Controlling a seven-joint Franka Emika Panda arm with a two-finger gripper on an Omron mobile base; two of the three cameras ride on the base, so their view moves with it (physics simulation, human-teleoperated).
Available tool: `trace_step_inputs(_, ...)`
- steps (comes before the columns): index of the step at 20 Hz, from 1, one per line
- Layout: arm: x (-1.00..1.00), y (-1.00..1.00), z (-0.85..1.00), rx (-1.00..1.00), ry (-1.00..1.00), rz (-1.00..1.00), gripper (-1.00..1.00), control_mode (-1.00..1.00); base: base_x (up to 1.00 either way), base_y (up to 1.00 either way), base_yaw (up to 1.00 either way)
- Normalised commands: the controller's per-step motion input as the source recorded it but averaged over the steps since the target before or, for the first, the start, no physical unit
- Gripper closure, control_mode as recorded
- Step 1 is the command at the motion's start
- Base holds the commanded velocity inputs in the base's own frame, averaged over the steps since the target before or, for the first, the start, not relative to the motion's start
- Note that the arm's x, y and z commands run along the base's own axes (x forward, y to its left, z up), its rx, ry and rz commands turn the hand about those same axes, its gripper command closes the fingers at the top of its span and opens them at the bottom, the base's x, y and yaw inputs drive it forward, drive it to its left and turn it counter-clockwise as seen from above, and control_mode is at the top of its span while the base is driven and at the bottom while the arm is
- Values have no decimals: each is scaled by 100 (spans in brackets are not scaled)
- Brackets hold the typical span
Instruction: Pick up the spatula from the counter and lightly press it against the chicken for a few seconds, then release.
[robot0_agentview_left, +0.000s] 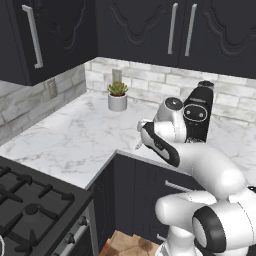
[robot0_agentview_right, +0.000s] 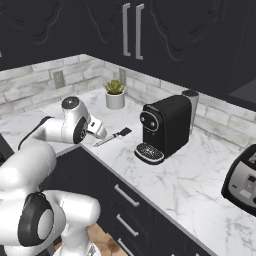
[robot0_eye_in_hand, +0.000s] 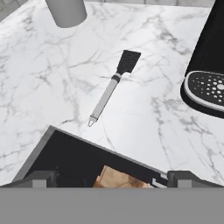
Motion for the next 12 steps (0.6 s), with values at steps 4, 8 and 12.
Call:
trace_step_inputs(4,12,1,-16,0,0,0,-100,-100,0,0,0)
trace_step_inputs(8,12,4,-17,0,0,0,-100,-100,0,0,0)
trace_step_inputs(12,8,1,-14,0,0,0,-100,-100,0,0,0)
